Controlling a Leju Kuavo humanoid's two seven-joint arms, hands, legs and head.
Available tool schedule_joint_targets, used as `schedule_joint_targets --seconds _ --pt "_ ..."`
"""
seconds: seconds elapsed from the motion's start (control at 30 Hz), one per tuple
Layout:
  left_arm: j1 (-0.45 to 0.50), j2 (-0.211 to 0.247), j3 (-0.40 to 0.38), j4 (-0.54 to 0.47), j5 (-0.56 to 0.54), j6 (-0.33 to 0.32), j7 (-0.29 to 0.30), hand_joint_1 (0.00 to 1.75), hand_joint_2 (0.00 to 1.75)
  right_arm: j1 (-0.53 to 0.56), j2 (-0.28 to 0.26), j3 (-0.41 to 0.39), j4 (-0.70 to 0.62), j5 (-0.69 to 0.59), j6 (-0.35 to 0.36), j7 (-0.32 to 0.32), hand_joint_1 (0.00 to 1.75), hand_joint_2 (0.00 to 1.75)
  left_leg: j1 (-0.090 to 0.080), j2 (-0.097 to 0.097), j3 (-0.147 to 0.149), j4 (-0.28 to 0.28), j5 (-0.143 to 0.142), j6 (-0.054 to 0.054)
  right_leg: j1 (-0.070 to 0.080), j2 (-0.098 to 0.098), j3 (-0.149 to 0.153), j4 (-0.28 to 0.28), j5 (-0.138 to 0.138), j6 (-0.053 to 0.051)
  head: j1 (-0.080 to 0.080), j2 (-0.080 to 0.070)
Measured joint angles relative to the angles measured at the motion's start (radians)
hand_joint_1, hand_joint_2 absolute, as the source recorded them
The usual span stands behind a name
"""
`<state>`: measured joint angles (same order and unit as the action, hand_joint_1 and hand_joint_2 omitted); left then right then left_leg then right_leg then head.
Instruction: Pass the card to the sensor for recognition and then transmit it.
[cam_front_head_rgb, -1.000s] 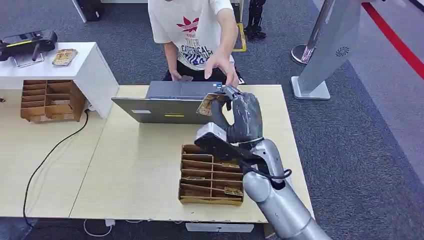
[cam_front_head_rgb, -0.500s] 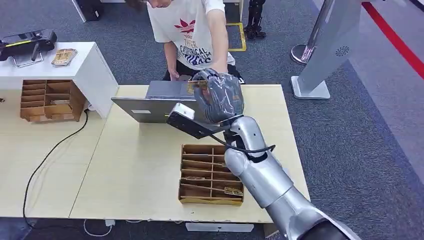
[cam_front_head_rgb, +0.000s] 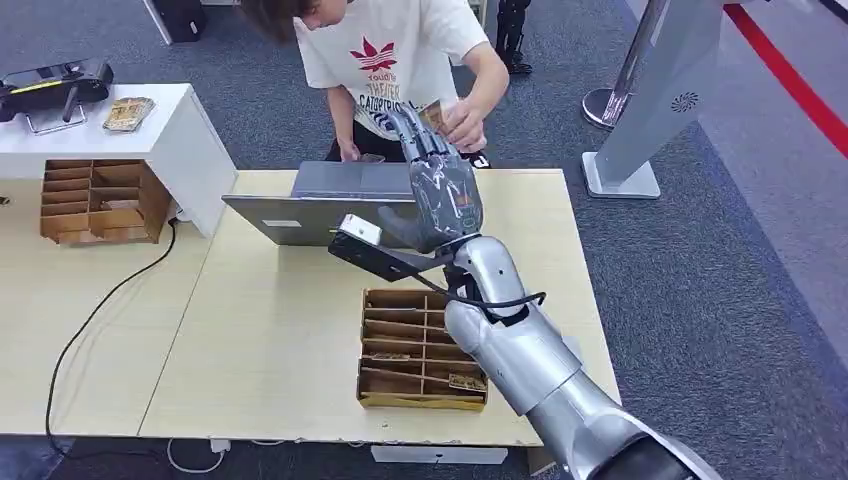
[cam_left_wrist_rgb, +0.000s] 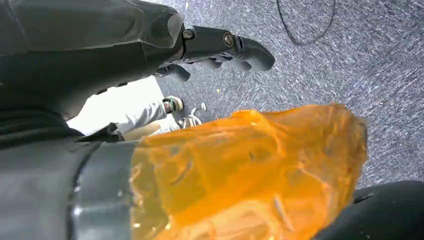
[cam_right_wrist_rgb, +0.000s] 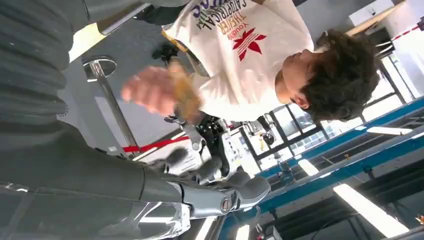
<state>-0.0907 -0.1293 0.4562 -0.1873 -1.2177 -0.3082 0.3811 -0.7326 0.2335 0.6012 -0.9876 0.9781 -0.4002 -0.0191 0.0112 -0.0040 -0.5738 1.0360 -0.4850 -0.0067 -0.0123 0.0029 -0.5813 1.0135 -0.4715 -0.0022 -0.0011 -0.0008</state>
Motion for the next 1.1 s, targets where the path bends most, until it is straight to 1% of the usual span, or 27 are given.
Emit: schedule_joint_targets --seconds 0.13,0.23,0.3,0.4,0.57,0.73,0.83,0.93,1.1 --pt "0.000 0.000 0.000 0.000 0.000 -0.002 0.000 0.00 0.00 0.000 0.000 0.000 0.005 0.006 -0.007 0.000 0.00 1.75 0.000 0.000 0.000 0.000 0.000 0.000 0.000 0.000 0.000 0.000 0.000 0.000 0.000 0.000" --pt "0.001 0.002 -0.003 0.000 -0.011 -0.003 0.001 0.00 0.00 0.002 0.000 0.000 0.003 0.000 -0.025 -0.006 0.00 1.75 0.000 0.000 0.000 0.000 0.000 0.000 0.000 0.000 0.000 0.000 0.000 0.000 0.000 0.000" --pt "0.004 0.004 -0.006 0.000 -0.014 -0.001 -0.004 0.00 0.00 0.015 0.000 0.000 -0.012 -0.027 -0.035 -0.028 0.00 1.75 0.000 0.000 0.000 0.000 0.000 0.000 0.000 0.000 0.000 0.000 0.000 0.000 0.000 0.000" --pt "0.010 0.007 -0.006 0.000 -0.018 0.007 -0.005 0.00 0.00 0.062 0.000 -0.002 -0.076 -0.097 -0.040 -0.066 0.00 1.75 0.000 0.000 0.000 0.000 0.000 0.000 0.000 0.000 0.000 0.000 0.000 0.000 0.000 0.000" --pt "0.022 0.008 -0.005 0.000 -0.010 0.018 0.001 0.00 0.00 0.198 -0.006 0.002 -0.259 -0.222 -0.037 -0.111 0.00 1.75 0.000 0.000 -0.001 0.000 -0.001 0.000 0.000 0.000 -0.002 -0.001 -0.001 0.000 0.000 0.000" --pt "0.029 0.008 0.010 0.000 0.004 0.036 0.016 0.00 0.00 0.363 -0.050 0.013 -0.463 -0.350 -0.030 -0.156 0.00 1.75 0.000 0.000 -0.001 0.000 -0.001 0.001 0.000 0.000 -0.002 -0.001 -0.001 0.001 0.000 0.000" --pt "0.034 0.005 0.027 0.000 0.011 0.047 0.023 0.00 0.00 0.464 -0.084 0.014 -0.555 -0.372 -0.026 -0.172 0.00 1.75 0.000 0.000 -0.001 0.000 -0.002 0.001 0.000 -0.001 -0.002 -0.001 -0.001 0.001 0.000 0.000" --pt "0.036 0.000 0.042 0.000 0.019 0.053 0.027 0.00 0.00 0.546 -0.117 0.014 -0.616 -0.371 -0.020 -0.179 0.00 1.75 0.000 0.000 -0.002 0.000 -0.002 0.001 0.000 -0.001 -0.002 -0.001 -0.001 0.001 0.000 0.000" --pt "0.036 -0.007 0.063 0.000 0.029 0.059 0.030 0.00 0.00 0.629 -0.152 0.017 -0.666 -0.360 0.010 -0.169 0.00 1.75 0.000 0.000 -0.002 0.000 -0.002 0.001 0.000 0.000 -0.002 -0.001 -0.001 0.001 0.000 0.000"
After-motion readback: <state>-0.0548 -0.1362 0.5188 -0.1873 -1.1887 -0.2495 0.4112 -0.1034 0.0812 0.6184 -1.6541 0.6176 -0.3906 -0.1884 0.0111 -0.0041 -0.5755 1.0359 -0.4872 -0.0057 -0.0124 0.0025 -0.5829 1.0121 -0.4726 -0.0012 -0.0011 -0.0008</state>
